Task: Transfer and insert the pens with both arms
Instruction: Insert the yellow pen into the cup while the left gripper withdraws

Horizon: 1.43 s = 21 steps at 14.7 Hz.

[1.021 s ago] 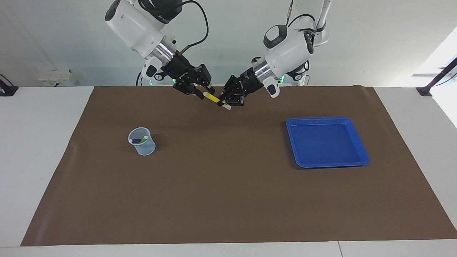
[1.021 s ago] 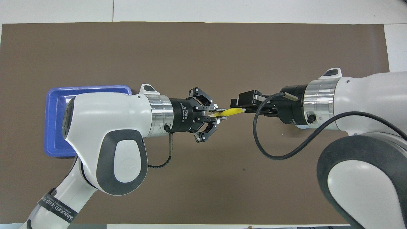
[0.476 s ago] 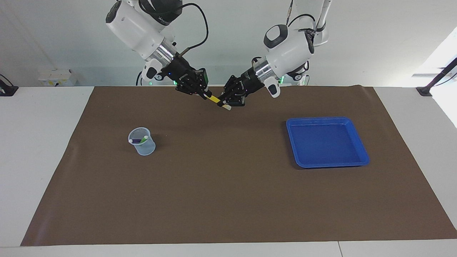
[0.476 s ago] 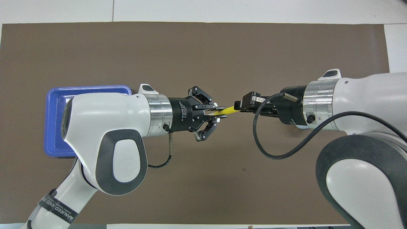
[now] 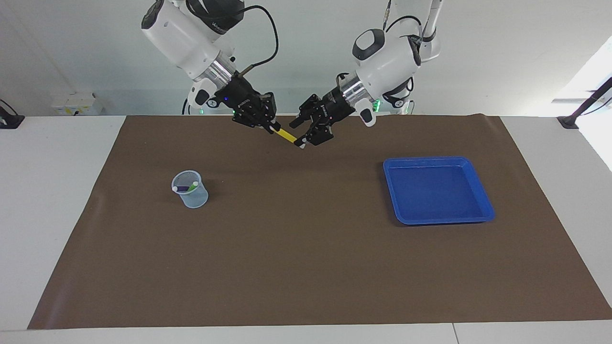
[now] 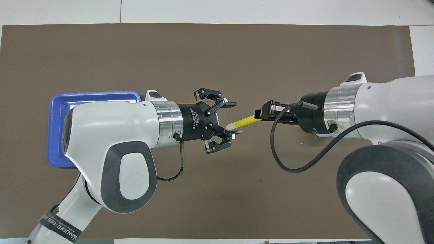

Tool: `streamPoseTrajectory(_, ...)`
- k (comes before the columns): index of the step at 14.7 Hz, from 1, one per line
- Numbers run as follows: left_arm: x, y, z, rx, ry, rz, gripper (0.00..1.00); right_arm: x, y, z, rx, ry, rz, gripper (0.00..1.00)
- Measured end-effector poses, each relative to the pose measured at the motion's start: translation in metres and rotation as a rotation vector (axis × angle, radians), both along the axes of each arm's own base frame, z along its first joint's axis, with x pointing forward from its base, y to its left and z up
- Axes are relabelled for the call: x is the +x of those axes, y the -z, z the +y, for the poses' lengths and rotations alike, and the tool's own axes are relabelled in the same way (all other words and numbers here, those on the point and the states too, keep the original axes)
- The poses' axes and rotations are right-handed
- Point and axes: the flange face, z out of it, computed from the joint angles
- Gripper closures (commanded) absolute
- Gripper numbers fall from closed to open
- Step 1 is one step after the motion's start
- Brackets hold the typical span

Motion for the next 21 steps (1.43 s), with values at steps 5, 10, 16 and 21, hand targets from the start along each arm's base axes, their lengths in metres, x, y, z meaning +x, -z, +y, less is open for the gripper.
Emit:
streamPoseTrajectory(5,0.026,0.0,0.036,0.019,-0.047,-0.038,0.0,0.02,-0.02,-0.073,-0.257,-0.194,-0.088,1.0)
streamPoseTrajectory(10,0.035,0.0,0.048,0.041,-0.059,-0.056,0.0,0.04,0.02,-0.154,-0.411,-0.411,-0.127,1.0)
streamPoseTrajectory(16,0.033,-0.001,0.046,0.054,-0.046,-0.071,0.0,0.051,0.081,-0.198,-0.417,-0.481,-0.084,1.0)
streamPoseTrajectory(21,0.029,0.001,0.042,0.078,0.019,-0.135,0.0,0.045,0.121,-0.199,-0.43,-0.485,-0.083,0.28)
